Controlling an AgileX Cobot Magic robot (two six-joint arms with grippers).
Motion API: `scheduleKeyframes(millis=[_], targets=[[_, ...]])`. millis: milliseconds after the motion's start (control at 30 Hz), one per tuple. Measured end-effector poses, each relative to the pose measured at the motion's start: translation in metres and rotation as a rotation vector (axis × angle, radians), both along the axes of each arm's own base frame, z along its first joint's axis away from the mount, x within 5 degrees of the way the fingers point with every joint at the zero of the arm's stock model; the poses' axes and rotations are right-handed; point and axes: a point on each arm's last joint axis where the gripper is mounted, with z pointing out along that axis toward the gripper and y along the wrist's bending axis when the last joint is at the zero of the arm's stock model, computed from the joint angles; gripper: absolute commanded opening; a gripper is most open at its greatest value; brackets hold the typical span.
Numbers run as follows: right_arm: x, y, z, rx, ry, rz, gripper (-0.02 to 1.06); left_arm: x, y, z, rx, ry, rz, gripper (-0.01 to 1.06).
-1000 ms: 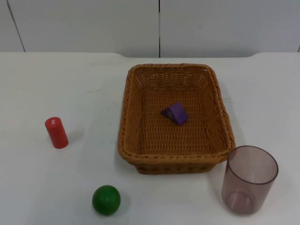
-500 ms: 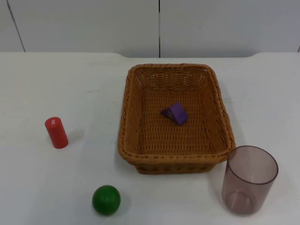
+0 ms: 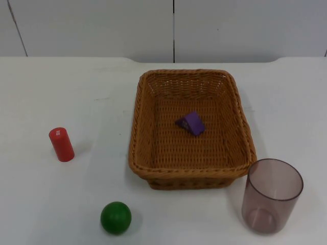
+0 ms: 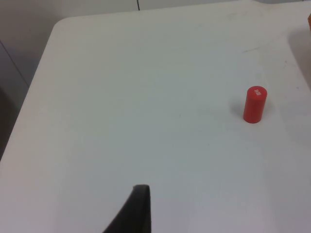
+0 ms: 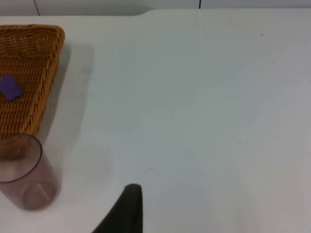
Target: Pick up the basket with the left hand and place the triangular block into the basket with the right hand.
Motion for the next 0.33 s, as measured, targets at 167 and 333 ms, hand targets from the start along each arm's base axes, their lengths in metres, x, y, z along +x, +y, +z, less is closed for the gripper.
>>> scheduleKeyframes(millis=[167, 333], targets=[[0.0000, 0.0000, 0.0000, 0.000, 0.000, 0.000, 1.05, 0.0000, 0.0000, 0.0000, 0.000, 0.000, 0.000, 1.05], [0.0000, -0.0001, 0.0000, 0.002, 0.000, 0.006, 1.05, 0.0000, 0.0000, 0.0000, 0.000, 0.000, 0.000, 1.05]])
